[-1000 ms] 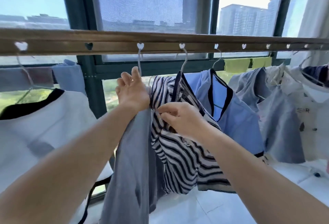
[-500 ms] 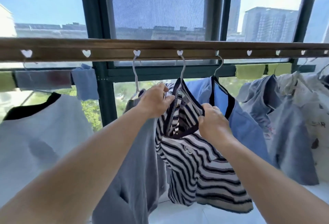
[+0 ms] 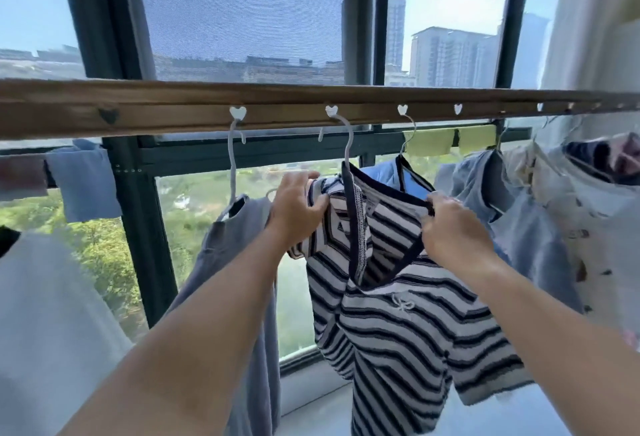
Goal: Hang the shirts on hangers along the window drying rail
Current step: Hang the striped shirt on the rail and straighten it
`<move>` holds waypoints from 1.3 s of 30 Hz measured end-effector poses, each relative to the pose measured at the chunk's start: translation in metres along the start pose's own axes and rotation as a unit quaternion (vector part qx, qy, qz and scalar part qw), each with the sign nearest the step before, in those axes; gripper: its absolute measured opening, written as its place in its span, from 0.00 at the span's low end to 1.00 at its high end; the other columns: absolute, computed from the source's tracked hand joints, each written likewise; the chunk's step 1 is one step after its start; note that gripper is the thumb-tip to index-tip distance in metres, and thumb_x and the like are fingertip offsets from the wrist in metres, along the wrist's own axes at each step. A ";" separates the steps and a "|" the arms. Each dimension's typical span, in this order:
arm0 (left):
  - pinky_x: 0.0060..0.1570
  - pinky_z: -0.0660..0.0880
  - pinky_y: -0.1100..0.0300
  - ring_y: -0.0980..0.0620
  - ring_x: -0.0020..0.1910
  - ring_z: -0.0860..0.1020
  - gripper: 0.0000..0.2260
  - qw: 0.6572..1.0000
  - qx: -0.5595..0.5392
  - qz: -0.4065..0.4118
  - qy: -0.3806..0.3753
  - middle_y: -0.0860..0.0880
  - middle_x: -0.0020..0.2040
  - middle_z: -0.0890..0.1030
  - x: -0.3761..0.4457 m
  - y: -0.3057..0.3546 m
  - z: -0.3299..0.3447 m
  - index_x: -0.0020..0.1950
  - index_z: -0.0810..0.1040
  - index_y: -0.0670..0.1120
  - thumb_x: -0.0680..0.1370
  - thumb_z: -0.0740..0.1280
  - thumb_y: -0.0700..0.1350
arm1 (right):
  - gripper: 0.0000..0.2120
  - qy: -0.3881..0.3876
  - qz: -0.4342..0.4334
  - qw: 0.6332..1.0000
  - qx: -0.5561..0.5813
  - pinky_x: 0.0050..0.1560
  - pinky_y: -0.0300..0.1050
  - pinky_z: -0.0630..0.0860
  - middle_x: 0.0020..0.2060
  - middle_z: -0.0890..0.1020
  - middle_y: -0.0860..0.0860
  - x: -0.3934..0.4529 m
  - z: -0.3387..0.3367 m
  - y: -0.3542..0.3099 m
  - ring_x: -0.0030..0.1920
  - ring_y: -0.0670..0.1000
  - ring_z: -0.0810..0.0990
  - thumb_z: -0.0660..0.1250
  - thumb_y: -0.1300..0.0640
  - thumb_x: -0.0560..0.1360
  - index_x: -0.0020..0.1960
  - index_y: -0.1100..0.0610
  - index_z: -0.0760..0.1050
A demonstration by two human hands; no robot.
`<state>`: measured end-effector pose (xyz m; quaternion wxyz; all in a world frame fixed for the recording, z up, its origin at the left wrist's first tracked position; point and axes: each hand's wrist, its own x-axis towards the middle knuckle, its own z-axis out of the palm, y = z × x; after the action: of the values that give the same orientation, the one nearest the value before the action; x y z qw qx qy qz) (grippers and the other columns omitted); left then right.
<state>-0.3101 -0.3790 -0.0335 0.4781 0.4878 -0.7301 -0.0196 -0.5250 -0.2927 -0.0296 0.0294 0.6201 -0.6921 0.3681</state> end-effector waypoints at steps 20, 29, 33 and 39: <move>0.39 0.64 0.60 0.58 0.36 0.68 0.14 0.963 -0.107 0.196 -0.150 0.54 0.35 0.68 0.059 0.023 0.070 0.34 0.72 0.46 0.79 0.60 0.41 | 0.19 0.146 -0.065 0.986 -0.036 0.31 0.43 0.69 0.25 0.76 0.51 0.041 -0.004 0.010 0.30 0.55 0.75 0.59 0.46 0.78 0.34 0.56 0.75; 0.35 0.65 0.58 0.50 0.34 0.71 0.13 0.963 -0.128 0.108 -0.210 0.40 0.37 0.77 0.085 0.013 0.058 0.41 0.75 0.46 0.81 0.57 0.47 | 0.23 0.124 -0.072 0.982 -0.123 0.28 0.42 0.63 0.24 0.72 0.49 0.038 -0.005 0.021 0.31 0.56 0.74 0.54 0.43 0.79 0.34 0.57 0.71; 0.35 0.66 0.59 0.49 0.37 0.72 0.10 0.979 -0.103 0.090 -0.149 0.46 0.38 0.77 0.094 0.011 0.052 0.45 0.76 0.46 0.81 0.57 0.45 | 0.24 0.121 -0.073 0.980 -0.137 0.31 0.43 0.69 0.22 0.70 0.48 0.038 -0.017 0.024 0.29 0.55 0.73 0.54 0.41 0.78 0.33 0.56 0.72; 0.51 0.72 0.55 0.46 0.51 0.75 0.12 0.996 0.002 -0.007 -0.092 0.43 0.54 0.77 0.102 -0.008 0.053 0.58 0.74 0.44 0.78 0.65 0.48 | 0.24 0.110 -0.068 0.978 -0.162 0.32 0.45 0.74 0.21 0.69 0.48 0.032 -0.027 0.021 0.25 0.53 0.71 0.54 0.41 0.78 0.29 0.54 0.67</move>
<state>-0.3496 -0.4810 0.0034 0.4077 0.4899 -0.7677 -0.0657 -0.5623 -0.3062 -0.0043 0.2305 0.6083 -0.6914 0.3144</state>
